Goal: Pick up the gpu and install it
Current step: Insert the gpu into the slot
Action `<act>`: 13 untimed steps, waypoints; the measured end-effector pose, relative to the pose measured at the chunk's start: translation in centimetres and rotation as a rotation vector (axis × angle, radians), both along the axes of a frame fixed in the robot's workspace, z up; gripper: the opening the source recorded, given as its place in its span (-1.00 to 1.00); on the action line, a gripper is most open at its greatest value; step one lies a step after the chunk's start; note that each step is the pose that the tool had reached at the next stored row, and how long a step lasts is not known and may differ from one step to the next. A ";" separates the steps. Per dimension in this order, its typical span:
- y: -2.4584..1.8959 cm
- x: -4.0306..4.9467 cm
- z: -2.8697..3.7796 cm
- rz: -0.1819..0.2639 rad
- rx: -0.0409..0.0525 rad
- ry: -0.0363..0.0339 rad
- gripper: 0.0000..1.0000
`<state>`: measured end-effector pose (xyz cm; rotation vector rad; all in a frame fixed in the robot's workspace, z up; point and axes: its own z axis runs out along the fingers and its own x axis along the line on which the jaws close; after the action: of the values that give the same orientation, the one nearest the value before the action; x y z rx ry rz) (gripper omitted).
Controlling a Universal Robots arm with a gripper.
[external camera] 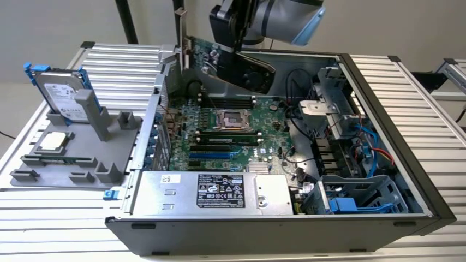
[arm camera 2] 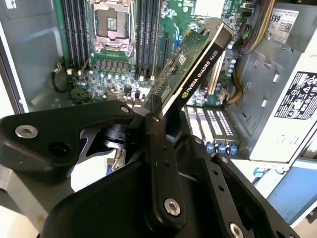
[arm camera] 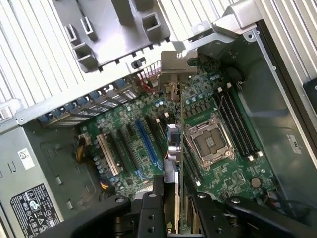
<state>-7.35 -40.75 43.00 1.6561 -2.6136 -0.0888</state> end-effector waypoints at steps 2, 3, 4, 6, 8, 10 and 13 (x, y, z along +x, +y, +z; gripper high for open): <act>0.00 0.04 0.00 0.015 0.0000 0.0000 -1.00; 0.00 0.06 0.00 0.022 0.0000 0.0000 -1.00; 0.00 0.07 0.00 0.028 -0.0001 0.0000 -1.00; 0.00 0.10 0.00 0.041 0.0000 0.0000 -1.00; 0.00 0.13 0.00 0.052 -0.0001 0.0000 -1.00; 0.00 0.15 0.00 0.062 0.0000 0.0000 -1.00; 0.00 0.20 0.00 0.080 0.0000 0.0000 -1.00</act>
<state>-7.16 -40.75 43.00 1.7581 -2.5435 -0.0857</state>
